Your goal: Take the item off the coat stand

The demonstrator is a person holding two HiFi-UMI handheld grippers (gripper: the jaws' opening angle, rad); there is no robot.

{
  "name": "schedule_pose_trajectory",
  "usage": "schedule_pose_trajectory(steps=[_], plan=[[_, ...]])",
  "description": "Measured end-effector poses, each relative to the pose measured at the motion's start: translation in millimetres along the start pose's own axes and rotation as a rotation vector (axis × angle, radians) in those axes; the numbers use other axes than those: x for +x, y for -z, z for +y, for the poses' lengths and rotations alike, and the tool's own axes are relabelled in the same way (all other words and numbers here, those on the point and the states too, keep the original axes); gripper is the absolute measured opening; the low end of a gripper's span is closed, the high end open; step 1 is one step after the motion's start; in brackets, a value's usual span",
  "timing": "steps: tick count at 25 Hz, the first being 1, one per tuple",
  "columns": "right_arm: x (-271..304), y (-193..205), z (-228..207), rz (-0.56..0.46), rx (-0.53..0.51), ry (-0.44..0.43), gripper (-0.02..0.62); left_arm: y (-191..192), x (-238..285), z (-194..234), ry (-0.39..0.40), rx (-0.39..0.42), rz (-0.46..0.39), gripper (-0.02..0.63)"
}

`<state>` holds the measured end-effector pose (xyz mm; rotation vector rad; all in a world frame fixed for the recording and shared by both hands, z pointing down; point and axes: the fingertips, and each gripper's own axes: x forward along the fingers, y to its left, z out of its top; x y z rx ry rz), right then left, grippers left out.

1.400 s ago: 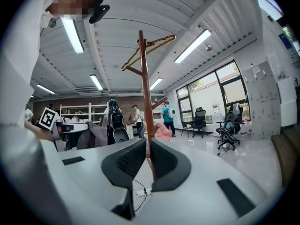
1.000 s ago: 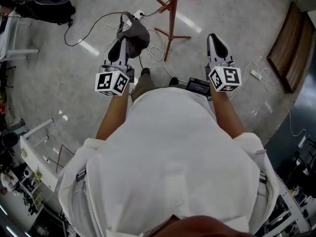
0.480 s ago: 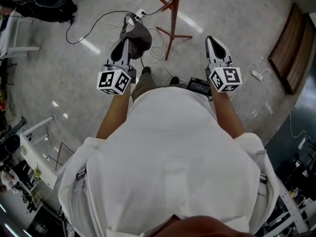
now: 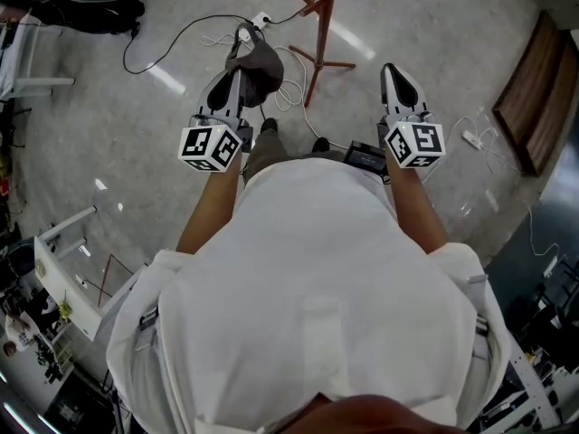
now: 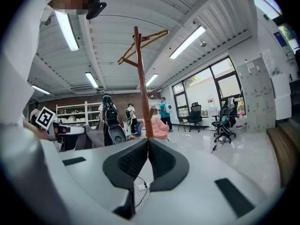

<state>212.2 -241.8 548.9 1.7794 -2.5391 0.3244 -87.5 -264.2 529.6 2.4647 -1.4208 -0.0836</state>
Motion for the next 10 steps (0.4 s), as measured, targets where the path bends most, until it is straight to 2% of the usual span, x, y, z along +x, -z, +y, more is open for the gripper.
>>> schedule_pose_trajectory(steps=[10], plan=[[5.4,5.6,16.0,-0.003,0.025,-0.006,0.023,-17.3,-13.8,7.5,0.024,-0.010,-0.010,0.023]])
